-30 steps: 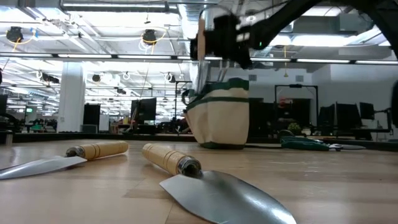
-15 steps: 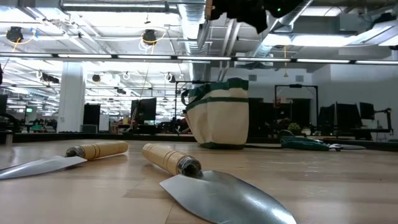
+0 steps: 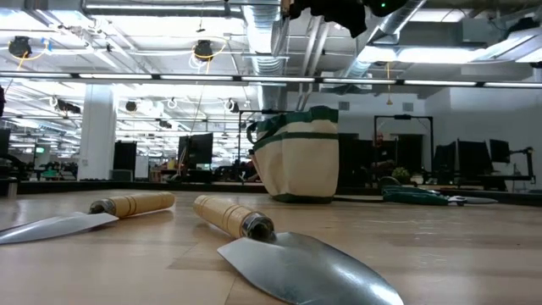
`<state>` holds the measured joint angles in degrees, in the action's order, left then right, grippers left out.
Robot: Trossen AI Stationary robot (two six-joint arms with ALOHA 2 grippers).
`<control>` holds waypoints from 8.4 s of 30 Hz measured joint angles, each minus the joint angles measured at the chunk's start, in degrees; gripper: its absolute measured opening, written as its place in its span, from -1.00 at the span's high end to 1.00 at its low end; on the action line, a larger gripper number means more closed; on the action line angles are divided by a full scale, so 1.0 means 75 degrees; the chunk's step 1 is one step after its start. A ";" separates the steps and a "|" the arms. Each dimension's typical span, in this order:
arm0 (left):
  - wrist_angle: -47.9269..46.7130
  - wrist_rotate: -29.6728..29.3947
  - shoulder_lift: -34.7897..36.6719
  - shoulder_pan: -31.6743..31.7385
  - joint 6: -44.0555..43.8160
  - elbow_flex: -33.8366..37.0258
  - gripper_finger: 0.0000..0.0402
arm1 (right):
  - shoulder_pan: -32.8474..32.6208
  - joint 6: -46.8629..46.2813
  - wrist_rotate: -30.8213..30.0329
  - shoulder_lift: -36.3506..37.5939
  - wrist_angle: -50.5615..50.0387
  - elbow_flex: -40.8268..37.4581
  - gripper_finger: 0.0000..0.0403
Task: Pick & Place Garden tools in Gardening bag
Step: Put the trowel into the gardening bag
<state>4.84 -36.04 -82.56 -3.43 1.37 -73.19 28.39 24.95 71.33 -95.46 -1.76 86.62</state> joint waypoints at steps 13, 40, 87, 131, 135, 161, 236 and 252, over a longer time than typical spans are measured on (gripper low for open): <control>-0.0296 -0.0004 -0.0007 0.0068 -0.0227 0.0000 -0.15 | -0.0116 0.0058 -0.0389 0.0037 0.0180 0.0001 0.64; -0.0228 0.0188 -0.0007 0.0164 -0.0070 0.0000 0.76 | -0.0244 -0.0280 -0.0653 0.0201 0.0292 0.0001 0.64; 0.9346 0.3515 -0.0962 0.3556 -0.1378 0.6409 0.76 | 0.2114 -0.2072 0.1102 0.2879 -0.1262 0.0001 0.43; 0.8971 0.6154 -0.3405 0.3422 -0.1552 0.4602 0.65 | 0.2065 -0.2074 0.1349 0.2885 -0.1574 0.0001 0.42; 0.8676 0.6009 -0.3405 0.3289 -0.1547 0.4605 0.64 | 0.2065 -0.2060 0.1349 0.2885 -0.1574 0.0001 0.42; 0.8573 0.5529 -0.2994 0.2802 0.0585 0.4613 0.03 | 0.2065 -0.2057 0.1513 0.2886 -0.1718 0.0001 0.42; 0.8358 0.3000 -0.0552 0.1924 -0.0446 0.5488 0.92 | 0.2430 -0.1658 -0.1477 0.2888 -0.4677 0.0001 0.42; 0.1128 0.2185 0.3873 0.0537 -0.3559 0.5488 1.00 | 0.0711 -0.1407 -0.6253 0.2888 -0.8673 -0.0001 0.61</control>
<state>13.30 -19.65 -53.51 0.60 -25.33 -32.03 33.73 14.39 24.43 -73.80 -66.81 86.61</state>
